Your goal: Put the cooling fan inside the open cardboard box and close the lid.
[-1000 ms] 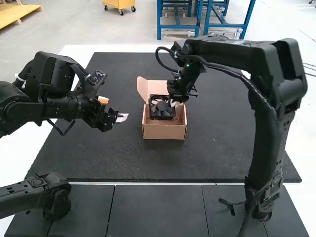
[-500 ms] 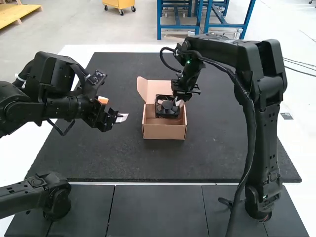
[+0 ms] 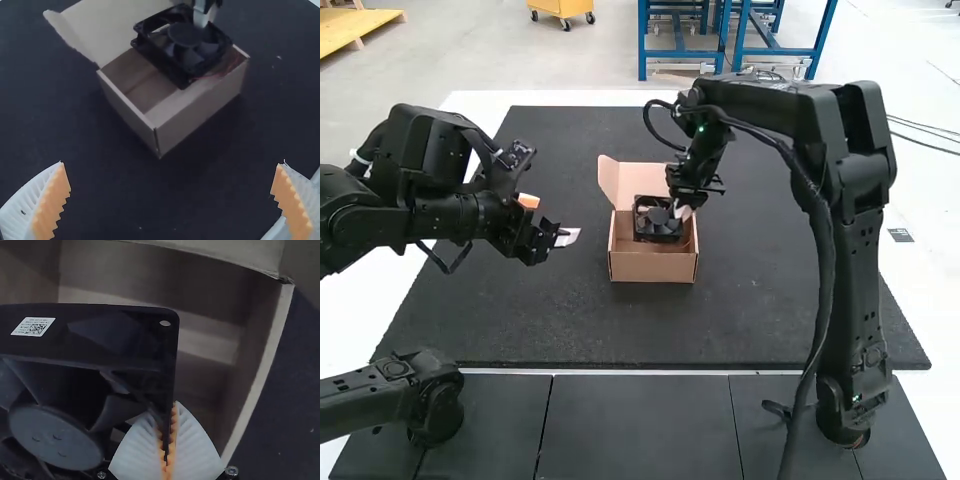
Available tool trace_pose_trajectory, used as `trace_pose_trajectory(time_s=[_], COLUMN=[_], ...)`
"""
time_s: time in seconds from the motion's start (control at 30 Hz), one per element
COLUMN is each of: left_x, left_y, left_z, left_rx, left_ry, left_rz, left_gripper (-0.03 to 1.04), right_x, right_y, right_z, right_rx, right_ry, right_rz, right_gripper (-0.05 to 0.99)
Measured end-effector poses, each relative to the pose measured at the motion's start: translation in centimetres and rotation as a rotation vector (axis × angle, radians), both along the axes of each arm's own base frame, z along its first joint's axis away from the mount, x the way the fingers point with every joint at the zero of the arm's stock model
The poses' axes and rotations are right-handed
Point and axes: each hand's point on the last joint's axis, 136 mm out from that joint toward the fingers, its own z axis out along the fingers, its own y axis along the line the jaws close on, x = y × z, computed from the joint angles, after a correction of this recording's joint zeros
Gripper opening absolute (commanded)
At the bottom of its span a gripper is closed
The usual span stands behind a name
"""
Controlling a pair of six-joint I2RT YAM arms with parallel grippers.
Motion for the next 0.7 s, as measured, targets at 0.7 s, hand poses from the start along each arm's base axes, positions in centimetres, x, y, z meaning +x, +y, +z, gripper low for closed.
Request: trace_pose_trajectory(time_s=[0.7], left_x=[0.1], left_y=[0.0], left_z=[0.1], left_rx=[-0.004], left_ry=[-0.006], left_rz=[0.0], left_gripper=[0.95], right_x=[-0.5], right_y=[1.1], right_z=[-1.8], right_rx=[-0.001], right_ry=[0.038], right_rz=[0.03], right_gripper=[-0.02])
